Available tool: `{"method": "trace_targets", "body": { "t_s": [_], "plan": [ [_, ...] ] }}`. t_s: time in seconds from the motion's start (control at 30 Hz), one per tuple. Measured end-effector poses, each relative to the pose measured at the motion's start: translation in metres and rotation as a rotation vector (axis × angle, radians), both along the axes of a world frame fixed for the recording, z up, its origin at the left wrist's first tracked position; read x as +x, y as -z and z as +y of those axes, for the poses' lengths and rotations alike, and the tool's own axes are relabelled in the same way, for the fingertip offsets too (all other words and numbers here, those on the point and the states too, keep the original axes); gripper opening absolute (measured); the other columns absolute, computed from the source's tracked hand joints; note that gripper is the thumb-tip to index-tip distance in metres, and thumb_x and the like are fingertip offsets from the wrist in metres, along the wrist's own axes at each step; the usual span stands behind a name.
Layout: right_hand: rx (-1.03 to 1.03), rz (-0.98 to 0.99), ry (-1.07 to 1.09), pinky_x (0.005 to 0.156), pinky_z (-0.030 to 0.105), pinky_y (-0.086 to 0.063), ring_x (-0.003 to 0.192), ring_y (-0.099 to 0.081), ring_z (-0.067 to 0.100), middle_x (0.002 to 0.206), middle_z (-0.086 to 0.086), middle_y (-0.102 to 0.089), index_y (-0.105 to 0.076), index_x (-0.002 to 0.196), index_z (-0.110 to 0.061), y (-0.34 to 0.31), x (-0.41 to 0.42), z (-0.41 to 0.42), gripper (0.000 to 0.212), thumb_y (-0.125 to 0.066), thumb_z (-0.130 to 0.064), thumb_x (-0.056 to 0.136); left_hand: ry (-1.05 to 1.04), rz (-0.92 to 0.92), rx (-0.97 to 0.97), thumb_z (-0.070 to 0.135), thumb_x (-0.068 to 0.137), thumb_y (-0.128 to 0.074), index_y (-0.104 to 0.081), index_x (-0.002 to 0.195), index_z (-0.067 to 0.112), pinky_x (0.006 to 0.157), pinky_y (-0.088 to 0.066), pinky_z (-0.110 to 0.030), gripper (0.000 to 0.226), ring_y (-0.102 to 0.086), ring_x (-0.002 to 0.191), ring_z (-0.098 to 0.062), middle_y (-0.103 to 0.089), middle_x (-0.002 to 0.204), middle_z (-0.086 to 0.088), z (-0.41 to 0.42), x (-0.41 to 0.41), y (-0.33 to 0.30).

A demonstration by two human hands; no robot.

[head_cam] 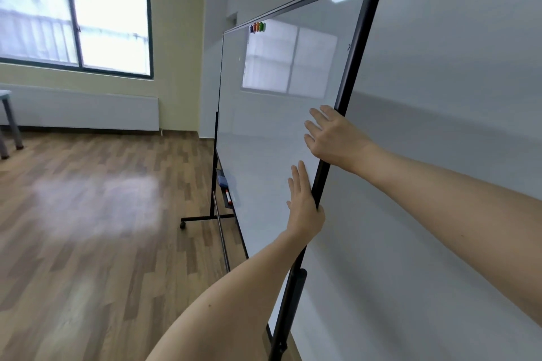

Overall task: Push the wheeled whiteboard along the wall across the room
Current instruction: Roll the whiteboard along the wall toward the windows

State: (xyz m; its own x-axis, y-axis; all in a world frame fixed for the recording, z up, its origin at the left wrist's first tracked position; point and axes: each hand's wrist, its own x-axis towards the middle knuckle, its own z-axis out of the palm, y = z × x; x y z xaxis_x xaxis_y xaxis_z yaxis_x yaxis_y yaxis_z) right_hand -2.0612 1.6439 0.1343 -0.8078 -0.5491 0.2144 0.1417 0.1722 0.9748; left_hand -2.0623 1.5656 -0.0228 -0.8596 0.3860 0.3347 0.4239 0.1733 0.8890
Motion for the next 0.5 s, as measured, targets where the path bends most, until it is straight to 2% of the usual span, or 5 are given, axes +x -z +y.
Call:
{"method": "trace_targets", "body": {
  "t_s": [0.27, 0.5],
  "plan": [
    [0.002, -0.006, 0.041, 0.098, 0.051, -0.048, 0.107, -0.063, 0.043, 0.097, 0.019, -0.074, -0.069, 0.07, -0.008, 0.0, -0.106, 0.039, 0.01, -0.074, 0.0, 0.07, -0.028, -0.011, -0.01, -0.017, 0.078, -0.035, 0.019, 0.148, 0.04, 0.116, -0.021, -0.062, 0.105, 0.014, 0.149, -0.025, 0.02, 0.161, 0.013, 0.038, -0.104, -0.002],
    [0.0, 0.022, 0.058, 0.1, 0.05, -0.047, 0.109, -0.063, 0.041, 0.101, 0.017, -0.074, -0.071, 0.076, -0.009, 0.001, -0.193, 0.067, 0.011, -0.077, -0.002, 0.07, -0.032, 0.0, -0.012, -0.016, 0.078, -0.035, 0.019, 0.148, 0.039, 0.116, -0.019, -0.062, 0.104, 0.013, 0.15, -0.027, 0.018, 0.162, 0.011, 0.067, -0.193, 0.0]
  ]
}}
